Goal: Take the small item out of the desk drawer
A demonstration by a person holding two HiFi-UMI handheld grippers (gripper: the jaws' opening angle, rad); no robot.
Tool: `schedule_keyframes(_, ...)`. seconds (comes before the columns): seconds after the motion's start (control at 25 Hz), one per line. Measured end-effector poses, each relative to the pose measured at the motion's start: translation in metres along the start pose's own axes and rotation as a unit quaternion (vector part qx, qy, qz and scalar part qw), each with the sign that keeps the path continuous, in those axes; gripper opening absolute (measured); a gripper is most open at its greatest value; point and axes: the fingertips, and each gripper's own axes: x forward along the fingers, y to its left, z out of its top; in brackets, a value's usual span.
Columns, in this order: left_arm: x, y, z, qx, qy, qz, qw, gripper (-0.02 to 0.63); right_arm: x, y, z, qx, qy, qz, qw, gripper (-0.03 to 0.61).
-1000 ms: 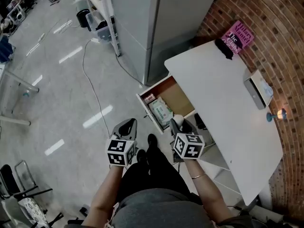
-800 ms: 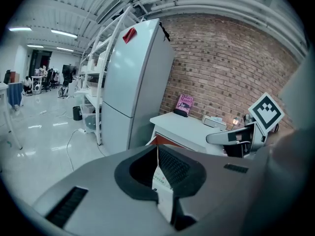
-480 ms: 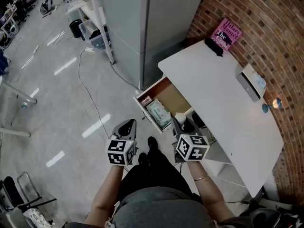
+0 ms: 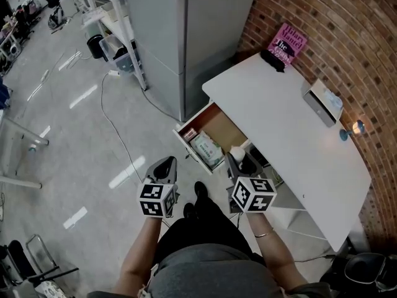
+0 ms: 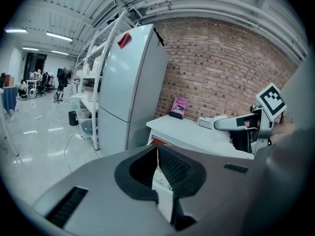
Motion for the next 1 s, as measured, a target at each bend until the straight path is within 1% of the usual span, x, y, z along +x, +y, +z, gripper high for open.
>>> schedule_keyframes(0.32,-0.003,-0.007,0.002,0.006,-0.003,-0.011,0.9999,0.025,-0.012,0.004,0.005,-0.005,-0.017,-0.003,1.0,0.184)
schedule_keyframes(0.6,-0.006,-0.011,0.001,0.011,-0.004,-0.014,0.9998,0.025,-0.018,0.006,0.006,0.002,-0.025,0.001,1.0,0.184)
schedule_keyframes(0.72,-0.008,-0.012,0.002,0.017,-0.004,-0.015,0.9997,0.025,-0.02,0.008,0.006,0.001,-0.027,0.004,1.0,0.184)
schedule_keyframes(1.0,-0.007,-0.014,0.001,0.017,-0.003,-0.018,0.9997,0.025,-0.02,0.008,0.003,-0.006,-0.025,0.002,1.0,0.181)
